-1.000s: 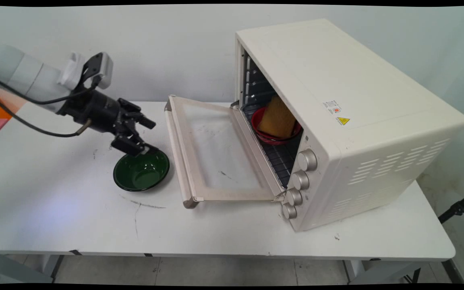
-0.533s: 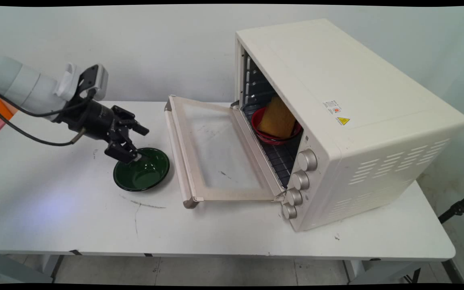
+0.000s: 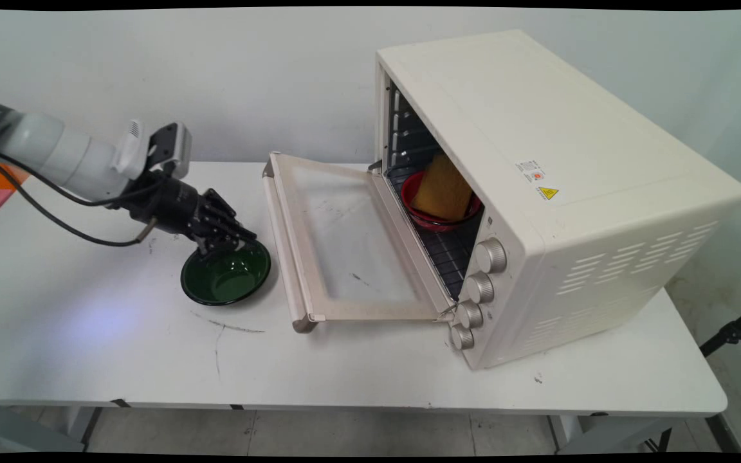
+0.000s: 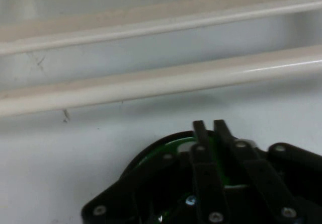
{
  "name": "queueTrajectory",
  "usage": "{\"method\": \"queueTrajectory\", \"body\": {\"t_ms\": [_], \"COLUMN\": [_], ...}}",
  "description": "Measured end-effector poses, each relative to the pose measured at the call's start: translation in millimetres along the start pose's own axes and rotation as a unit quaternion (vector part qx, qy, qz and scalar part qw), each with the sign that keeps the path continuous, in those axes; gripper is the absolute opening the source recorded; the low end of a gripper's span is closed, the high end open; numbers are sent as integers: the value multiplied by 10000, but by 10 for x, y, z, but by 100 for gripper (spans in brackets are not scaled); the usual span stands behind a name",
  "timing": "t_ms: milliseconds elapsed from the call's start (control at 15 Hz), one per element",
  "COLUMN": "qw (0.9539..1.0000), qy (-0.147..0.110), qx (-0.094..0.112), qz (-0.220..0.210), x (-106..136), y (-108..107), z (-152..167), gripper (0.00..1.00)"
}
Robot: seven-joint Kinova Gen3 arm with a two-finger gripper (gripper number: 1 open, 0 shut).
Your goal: Close the oven
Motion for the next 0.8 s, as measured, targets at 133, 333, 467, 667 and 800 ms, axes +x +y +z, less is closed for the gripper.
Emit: {"method": "queueTrajectory", "body": {"t_ms": [133,333,467,667,800], "qw": [10000,9999,9998,9996,9995], "qy": [-13,-36,-39,-24,-2], "qx": [46,114,152,198,221], "qz": [-13,-59,-104,-176,-215], "x": [0,-5,-8,-4,9], "y": [-11,-22,-30,-44,-49], "z": [115,309,448,624,719], "gripper": [0,0,0,0,0]}}
